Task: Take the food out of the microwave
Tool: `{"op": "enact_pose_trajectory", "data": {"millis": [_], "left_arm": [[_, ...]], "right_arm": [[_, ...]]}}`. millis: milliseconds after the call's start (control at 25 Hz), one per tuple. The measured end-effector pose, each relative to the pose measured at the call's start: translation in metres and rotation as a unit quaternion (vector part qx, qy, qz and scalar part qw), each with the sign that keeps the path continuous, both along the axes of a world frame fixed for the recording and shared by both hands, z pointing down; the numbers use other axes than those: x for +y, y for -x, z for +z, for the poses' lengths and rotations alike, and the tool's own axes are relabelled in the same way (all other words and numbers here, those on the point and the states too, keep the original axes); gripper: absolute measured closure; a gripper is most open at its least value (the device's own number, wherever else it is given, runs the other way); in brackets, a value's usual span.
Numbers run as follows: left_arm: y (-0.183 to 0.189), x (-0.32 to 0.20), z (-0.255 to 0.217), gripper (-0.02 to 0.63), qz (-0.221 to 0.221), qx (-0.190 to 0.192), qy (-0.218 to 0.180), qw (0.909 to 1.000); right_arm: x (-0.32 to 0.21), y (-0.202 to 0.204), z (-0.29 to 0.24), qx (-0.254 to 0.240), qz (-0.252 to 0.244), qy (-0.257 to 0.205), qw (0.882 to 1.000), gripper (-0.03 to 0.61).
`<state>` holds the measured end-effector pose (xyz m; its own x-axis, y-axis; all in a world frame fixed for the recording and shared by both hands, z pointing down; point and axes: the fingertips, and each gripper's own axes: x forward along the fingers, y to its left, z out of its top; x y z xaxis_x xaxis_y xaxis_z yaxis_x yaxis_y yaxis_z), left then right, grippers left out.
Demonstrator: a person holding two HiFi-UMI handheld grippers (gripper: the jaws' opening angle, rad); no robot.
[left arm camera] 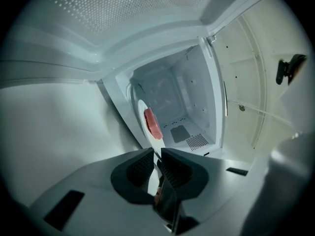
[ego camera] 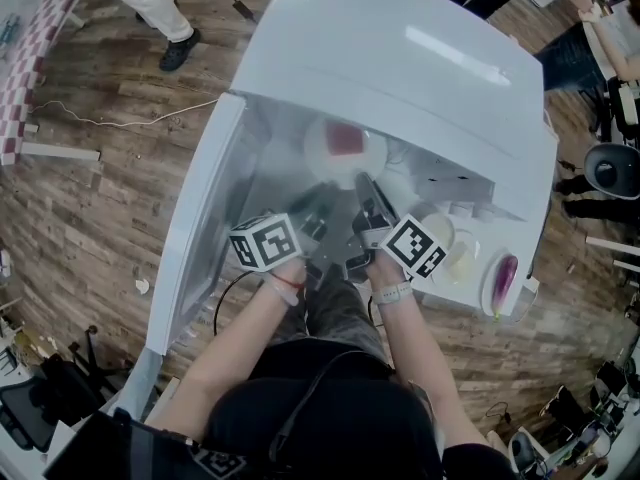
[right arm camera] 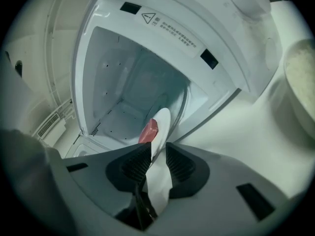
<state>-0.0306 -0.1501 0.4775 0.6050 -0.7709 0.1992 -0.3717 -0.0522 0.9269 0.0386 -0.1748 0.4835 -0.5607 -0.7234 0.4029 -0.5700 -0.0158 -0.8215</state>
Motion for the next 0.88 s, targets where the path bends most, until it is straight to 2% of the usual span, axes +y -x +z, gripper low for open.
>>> {"op": "enact_pose_trajectory", "data": {"millis": [400,680,760,880], "left_arm": [[-0.006,0.004,-0.002,0.558,0.005,-0.011,-0.028,0.9995],[-0.008,0.006,-0.004,0.558,0.004,-0.018,-0.037,0.9991],[-0.009,0.006,-0.005,0.558,-0.001,-0.008,-0.036,0.9993],[-0.007,0.005,-0.005,0.558,-0.02,0.031,-0.023,0.999]], "right_arm": [[0.003,-0.006,-0.001,-0.069,0.029,0.013,0.997,0.515],[0.011,-0.013,-0.004,-0.086,0.027,0.018,0.996,0.523],[0.012,-0.015,-0.004,-0.088,0.028,0.019,0.996,0.525],[0.015,-0.017,-0.004,-0.09,0.025,0.021,0.995,0.525]]}}
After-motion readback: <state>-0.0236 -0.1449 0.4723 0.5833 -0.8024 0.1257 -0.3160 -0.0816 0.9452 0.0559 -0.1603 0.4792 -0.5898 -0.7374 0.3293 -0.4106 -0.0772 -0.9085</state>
